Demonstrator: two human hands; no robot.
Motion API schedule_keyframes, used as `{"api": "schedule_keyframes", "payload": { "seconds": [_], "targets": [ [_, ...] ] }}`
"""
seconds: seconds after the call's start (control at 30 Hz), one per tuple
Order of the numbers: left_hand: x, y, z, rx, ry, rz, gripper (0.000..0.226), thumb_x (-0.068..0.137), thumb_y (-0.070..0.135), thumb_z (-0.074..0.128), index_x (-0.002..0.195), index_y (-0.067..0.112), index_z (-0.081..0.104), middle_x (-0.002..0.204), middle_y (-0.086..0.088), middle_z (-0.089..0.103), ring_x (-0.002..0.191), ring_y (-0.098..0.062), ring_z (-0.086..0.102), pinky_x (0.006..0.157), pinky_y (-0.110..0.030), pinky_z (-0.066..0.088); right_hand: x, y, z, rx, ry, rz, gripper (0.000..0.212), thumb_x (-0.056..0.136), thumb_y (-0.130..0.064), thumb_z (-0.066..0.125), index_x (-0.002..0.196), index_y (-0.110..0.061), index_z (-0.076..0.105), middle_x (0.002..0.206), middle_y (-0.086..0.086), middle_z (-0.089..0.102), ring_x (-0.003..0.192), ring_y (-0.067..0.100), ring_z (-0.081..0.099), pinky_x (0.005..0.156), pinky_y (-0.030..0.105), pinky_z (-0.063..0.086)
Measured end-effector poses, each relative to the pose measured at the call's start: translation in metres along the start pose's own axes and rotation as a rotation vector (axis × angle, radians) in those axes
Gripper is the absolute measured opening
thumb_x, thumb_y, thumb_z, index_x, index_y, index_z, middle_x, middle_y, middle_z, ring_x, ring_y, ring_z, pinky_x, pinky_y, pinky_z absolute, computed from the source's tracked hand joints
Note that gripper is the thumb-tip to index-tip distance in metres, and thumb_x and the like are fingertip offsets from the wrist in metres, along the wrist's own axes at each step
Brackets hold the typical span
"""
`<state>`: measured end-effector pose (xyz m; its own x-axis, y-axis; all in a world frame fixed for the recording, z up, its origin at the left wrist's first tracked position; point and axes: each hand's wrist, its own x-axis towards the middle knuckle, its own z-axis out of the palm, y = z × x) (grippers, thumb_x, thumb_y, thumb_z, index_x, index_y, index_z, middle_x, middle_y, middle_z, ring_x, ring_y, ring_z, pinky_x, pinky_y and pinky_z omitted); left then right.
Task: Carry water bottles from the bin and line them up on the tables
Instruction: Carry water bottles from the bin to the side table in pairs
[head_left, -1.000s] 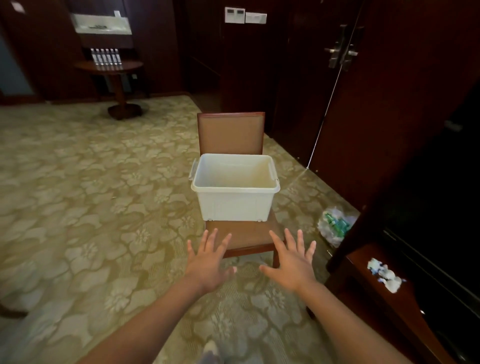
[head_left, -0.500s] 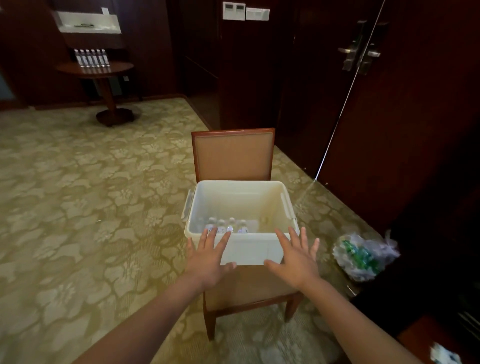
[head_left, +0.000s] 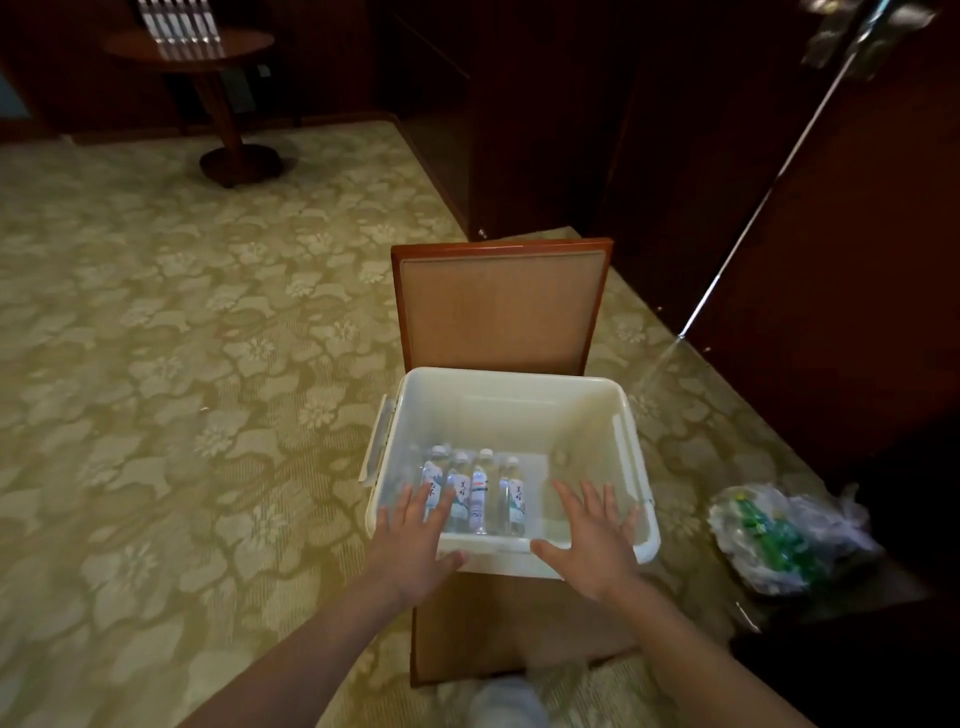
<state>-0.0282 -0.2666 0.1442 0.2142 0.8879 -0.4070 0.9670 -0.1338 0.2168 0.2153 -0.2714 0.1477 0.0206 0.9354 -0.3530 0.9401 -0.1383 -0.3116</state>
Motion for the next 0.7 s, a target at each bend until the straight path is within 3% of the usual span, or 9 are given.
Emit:
{"api": "schedule_keyframes", "payload": {
  "seconds": [0.27, 0.47, 0.7],
  "targets": [
    [0.124, 0.0, 0.001, -0.041, -0.182, -0.054, 0.08, 0.097, 0.059, 0.039, 0.156, 0.031, -0.008, 0.165, -0.004, -0.012, 0.151, -0.025, -0.012, 0.121, -0.044, 0.0, 0.126, 0.021, 0.023, 0.048, -0.218, 0.044, 0.088, 0.088, -0.062, 0.054, 0.157, -0.04, 0.004, 0.168, 0.002, -0.005, 0.152, 0.031, -0.017, 0.118, 0.057, -0.008],
    [0.203, 0.002, 0.026, 0.027, -0.296, -0.063, 0.08, 0.097, 0.059, 0.038, 0.157, 0.027, -0.004, 0.165, -0.005, -0.007, 0.152, -0.027, -0.008, 0.121, -0.049, 0.001, 0.197, 0.04, 0.05, 0.129, -0.349, 0.086, 0.088, 0.088, -0.058, 0.059, 0.156, -0.04, 0.007, 0.167, 0.001, -0.004, 0.152, 0.029, -0.016, 0.121, 0.055, -0.007],
    [0.278, -0.012, 0.08, 0.11, -0.419, -0.099, 0.084, 0.091, 0.069, 0.025, 0.156, 0.027, -0.007, 0.165, -0.005, -0.009, 0.151, -0.027, -0.011, 0.121, -0.05, -0.002, 0.264, 0.066, 0.112, 0.194, -0.454, 0.14, 0.089, 0.086, -0.052, 0.064, 0.156, -0.037, 0.013, 0.166, 0.007, 0.009, 0.153, 0.033, 0.001, 0.123, 0.048, 0.007]
  ]
}}
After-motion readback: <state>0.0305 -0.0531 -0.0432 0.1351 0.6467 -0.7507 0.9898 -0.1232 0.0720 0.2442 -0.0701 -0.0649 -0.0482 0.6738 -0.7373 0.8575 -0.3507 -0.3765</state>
